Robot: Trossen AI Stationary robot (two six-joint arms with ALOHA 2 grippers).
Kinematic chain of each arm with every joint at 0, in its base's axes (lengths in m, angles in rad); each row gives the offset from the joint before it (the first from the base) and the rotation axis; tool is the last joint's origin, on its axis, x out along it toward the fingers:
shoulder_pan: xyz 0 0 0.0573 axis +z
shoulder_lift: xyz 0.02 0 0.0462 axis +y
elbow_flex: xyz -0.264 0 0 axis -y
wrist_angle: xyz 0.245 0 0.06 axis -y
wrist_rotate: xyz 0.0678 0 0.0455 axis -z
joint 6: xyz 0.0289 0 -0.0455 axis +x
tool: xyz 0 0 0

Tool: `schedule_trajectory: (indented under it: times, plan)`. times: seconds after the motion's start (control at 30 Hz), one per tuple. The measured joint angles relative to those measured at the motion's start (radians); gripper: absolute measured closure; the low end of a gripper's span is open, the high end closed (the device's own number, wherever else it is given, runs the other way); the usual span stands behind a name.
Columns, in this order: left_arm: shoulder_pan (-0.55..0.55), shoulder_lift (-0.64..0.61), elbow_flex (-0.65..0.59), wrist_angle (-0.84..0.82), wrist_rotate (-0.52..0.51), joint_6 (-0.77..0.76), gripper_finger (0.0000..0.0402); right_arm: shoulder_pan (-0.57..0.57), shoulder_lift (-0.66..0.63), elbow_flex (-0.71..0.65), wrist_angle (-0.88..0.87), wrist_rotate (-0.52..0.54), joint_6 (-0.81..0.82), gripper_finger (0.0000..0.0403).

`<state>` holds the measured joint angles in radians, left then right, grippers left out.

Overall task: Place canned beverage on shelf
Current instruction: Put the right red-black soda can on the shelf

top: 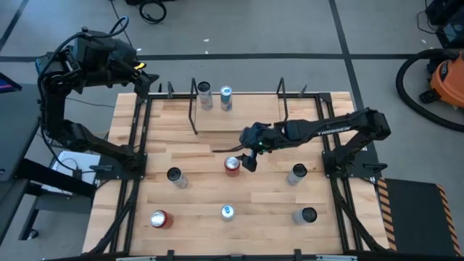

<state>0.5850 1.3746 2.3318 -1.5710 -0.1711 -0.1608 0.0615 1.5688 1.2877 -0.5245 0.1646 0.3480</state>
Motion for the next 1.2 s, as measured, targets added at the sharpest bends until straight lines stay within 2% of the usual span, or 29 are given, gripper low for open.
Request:
schedule_trajectory:
  times: [0.27,0.67,0.87,1.2]
  plan:
    - [0.0,0.0,0.0,0.0,0.0,0.024,0.009,0.003,0.0,-0.115,0.153,0.008,-0.023,0.0038]
    - [0.0,0.0,0.0,0.0,0.0,0.015,0.009,0.036,0.0,-0.243,0.363,0.023,-0.174,0.0038]
    - [0.0,0.0,0.0,0.0,0.0,0.015,0.009,0.048,0.0,-0.291,0.46,0.054,-0.219,0.0038]
    - [0.0,-0.014,-0.033,0.001,0.0,0.01,0.009,0.072,0.017,-0.33,0.539,0.039,-0.27,0.0038]
